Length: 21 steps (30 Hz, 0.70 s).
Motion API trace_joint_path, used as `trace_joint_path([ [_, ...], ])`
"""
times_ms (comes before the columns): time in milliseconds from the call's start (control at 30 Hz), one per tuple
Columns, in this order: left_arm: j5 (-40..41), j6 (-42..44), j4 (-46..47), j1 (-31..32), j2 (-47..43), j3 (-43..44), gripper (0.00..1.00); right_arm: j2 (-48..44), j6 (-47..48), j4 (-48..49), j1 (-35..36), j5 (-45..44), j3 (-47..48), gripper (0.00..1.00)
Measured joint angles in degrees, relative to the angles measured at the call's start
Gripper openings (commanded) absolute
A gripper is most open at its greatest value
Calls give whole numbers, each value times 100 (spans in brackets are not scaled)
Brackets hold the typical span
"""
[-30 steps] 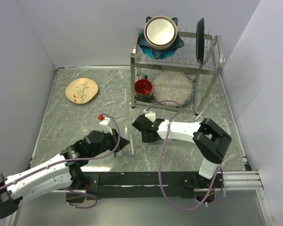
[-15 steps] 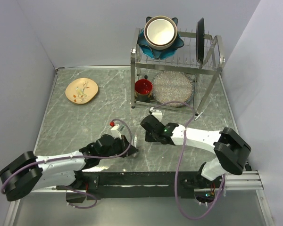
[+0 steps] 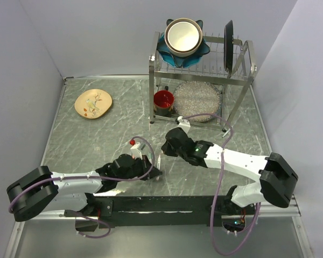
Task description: Insert the pens into the pen caps
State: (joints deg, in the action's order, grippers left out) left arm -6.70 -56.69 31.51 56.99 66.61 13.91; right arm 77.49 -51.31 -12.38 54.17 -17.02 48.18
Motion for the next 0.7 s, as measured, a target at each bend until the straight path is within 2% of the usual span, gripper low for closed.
trace_joint_path([
  [700, -17, -9, 85, 63, 2, 26, 1, -299, -160, 234, -4, 4, -146, 0],
])
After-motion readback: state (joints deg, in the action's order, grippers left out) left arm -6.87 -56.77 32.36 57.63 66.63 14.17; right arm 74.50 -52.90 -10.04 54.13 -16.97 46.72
